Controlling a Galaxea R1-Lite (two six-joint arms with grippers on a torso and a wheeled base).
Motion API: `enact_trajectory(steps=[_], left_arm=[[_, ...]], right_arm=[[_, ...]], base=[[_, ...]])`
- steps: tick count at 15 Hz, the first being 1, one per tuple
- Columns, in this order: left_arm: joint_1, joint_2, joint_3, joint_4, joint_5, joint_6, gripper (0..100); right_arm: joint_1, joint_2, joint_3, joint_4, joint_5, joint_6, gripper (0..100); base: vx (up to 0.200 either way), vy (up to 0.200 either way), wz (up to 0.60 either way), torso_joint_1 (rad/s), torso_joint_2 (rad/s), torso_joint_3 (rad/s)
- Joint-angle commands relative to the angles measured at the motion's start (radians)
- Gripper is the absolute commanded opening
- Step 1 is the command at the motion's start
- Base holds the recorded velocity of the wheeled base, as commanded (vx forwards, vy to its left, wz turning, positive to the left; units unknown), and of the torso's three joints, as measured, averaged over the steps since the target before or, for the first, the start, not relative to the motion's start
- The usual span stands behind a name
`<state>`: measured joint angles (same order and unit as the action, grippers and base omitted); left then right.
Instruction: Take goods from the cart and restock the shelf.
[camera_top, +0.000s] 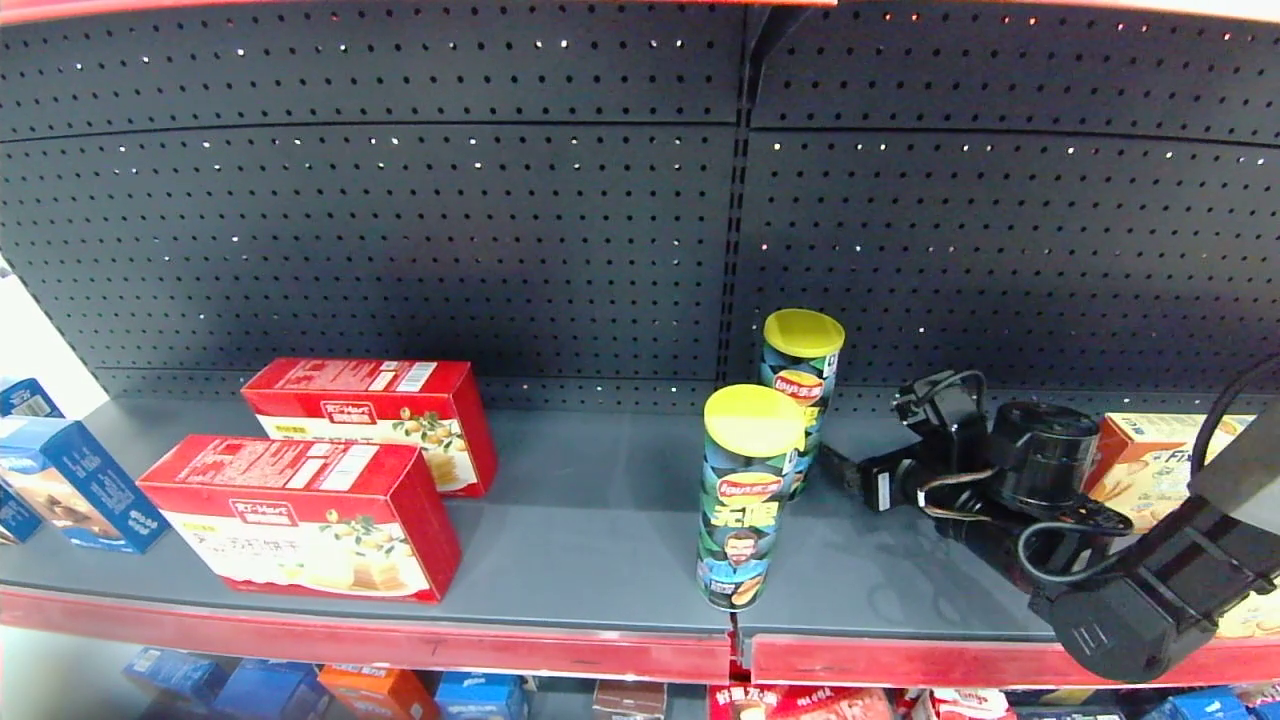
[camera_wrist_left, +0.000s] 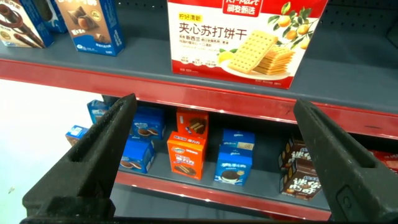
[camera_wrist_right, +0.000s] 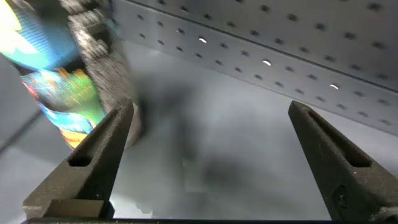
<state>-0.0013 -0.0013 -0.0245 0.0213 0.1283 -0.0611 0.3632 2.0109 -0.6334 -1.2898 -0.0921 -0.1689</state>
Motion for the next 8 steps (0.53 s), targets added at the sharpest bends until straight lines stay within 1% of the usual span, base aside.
enact_trajectory(steps=[1, 8], left_arm=[[0.0, 0.001, 0.0, 0.0, 0.001, 0.0, 100], [0.001, 0.001, 0.0, 0.0, 0.001, 0.0, 100]], right_arm=[[0.017, 0.039, -0.031, 0.0, 0.002, 0.002, 100], [0.037, 0.049, -0.051, 0.003, 0.006, 0.002, 100]], base=[[0.0, 0.0, 0.0, 0.0, 0.0, 0.0], [0.0, 0.0, 0.0, 0.0, 0.0, 0.0]])
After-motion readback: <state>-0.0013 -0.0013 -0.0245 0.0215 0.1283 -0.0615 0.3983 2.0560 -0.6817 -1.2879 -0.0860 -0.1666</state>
